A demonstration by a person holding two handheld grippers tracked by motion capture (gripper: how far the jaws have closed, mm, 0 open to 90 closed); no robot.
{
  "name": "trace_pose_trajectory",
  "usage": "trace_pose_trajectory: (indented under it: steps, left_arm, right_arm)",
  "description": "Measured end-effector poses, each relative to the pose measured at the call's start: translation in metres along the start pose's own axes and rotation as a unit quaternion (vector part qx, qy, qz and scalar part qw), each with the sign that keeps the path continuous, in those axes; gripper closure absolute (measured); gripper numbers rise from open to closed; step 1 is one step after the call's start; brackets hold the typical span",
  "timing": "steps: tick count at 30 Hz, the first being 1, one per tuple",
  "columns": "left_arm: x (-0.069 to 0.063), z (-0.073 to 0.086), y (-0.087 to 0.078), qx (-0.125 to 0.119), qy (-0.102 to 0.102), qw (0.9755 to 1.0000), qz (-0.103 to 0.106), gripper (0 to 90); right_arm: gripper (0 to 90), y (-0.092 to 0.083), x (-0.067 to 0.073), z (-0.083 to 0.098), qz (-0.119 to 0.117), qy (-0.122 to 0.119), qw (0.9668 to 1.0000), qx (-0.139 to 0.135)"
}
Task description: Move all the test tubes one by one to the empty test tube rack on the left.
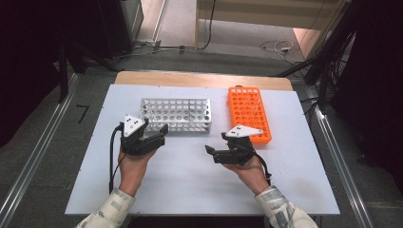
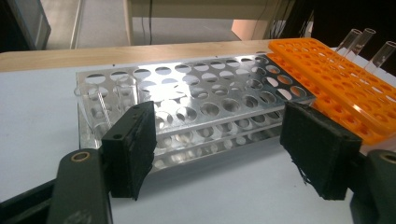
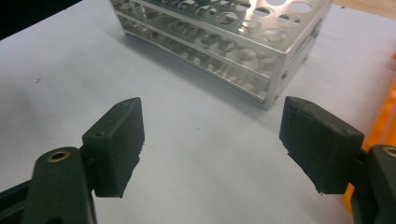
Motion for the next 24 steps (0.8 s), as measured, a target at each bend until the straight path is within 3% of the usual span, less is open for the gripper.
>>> trace_pose_trajectory:
  steps: [4,11,24]
  left_arm:
    - [0.001,0.008,-0.002,0.006,0.01,0.9999,-0.002,24.8]
    - [0.002,0.017,-0.002,0.011,0.002,0.9999,-0.002,24.6]
    - [-0.001,0.018,-0.002,0.01,0.007,0.9999,-0.001,24.6]
  right_arm:
    - [20.7,-0.007,-0.011,0.004,0.013,0.009,0.9999,-0.001]
    - [20.8,-0.023,-0.033,0.01,0.038,0.021,0.9991,-0.007]
    - [21.0,-0.04,-0.068,0.013,0.082,0.049,0.9952,-0.021]
Point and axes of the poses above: each handheld gripper's, and its own axes: y roughly forward along the jaws, z roughly out of its underside, x roughly to its left, the point moved 9 cm from there along y, roughly forward along the jaws, and after that the axes turned 4 degrees about -z, right-handed, at the moved point
